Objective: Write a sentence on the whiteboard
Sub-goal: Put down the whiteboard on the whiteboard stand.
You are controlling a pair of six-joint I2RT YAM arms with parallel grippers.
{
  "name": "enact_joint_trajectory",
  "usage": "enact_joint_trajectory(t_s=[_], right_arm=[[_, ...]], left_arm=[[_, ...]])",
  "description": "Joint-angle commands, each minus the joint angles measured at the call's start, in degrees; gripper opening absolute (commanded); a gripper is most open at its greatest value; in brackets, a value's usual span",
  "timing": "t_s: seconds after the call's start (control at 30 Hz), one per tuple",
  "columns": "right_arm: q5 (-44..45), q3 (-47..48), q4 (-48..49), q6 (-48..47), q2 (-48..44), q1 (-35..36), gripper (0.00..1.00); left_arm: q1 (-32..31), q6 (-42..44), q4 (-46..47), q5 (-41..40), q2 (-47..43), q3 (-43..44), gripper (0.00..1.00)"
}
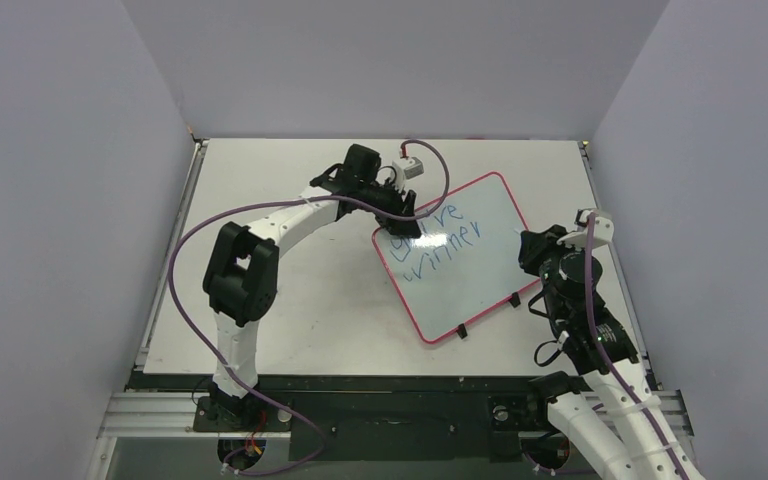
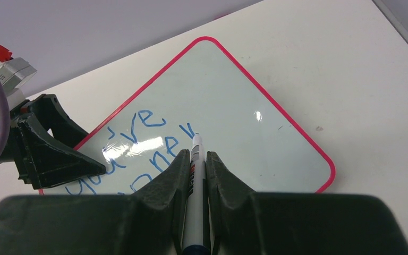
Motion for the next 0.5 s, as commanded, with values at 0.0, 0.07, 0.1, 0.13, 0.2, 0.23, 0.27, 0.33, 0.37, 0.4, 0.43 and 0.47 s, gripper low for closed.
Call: enact_joint_trajectory(t_s=[0.0,0.07,0.1,0.13,0.2,0.23,0.27,0.33,0.37,0.4,0.43,0.47], right_arm=[[1.1,-0.6,1.2,-0.3,0.1,-0.4,0.0],[1.2,-0.9,1.2,-0.2,-0.1,-0.3,0.0],[1.3,-0.9,1.3,-0.2,-0.3,-0.3,0.0],[1.4,-1.0,1.3,-0.2,-0.4,-0.4,0.0],[1.8,-1.4,1.3,0.0,-0.7,-0.3,0.0],[1.9,-1.6,1.2,0.1,-0.8,-0.3,0.0],[1.9,-1.7,1.2,0.3,-0.8,-0.3,0.0],[2.0,-1.9,1.0,0.6,-1.1,-0.4,0.0],[2.2,-1.9,0.9,0.7,-1.4,-0.4,0.0],[2.3,-2.0,0.8,1.0,-1.7,-0.4,0.0],[2.4,-2.1,0.8,1.1,-2.0,-0.3,0.0],[2.5,-2.1,0.7,1.2,-2.2,-0.3,0.0]], left_arm=[[-1.4,2.2,-3.6,-0.6,0.8,0.6,0.5],[-1.4,2.4,-3.7,-0.7,0.7,0.9,0.53],[-1.4,2.4,-3.9,-0.7,0.7,1.0,0.54],[-1.4,2.4,-3.9,-0.7,0.6,1.2,0.55],[-1.5,2.7,-4.3,-0.7,0.5,1.5,0.57],[-1.5,2.9,-4.5,-0.7,0.6,1.8,0.58],[-1.5,2.9,-4.6,-0.7,0.5,1.9,0.59],[-1.5,3.0,-4.9,-0.8,0.4,2.3,0.61],[-1.5,3.0,-5.0,-1.0,0.4,2.7,0.62],[-1.5,3.0,-5.3,-1.1,0.3,2.9,0.63],[-1.5,3.1,-5.5,-1.3,0.3,3.4,0.63],[-1.5,3.2,-5.8,-1.4,0.3,3.7,0.63]])
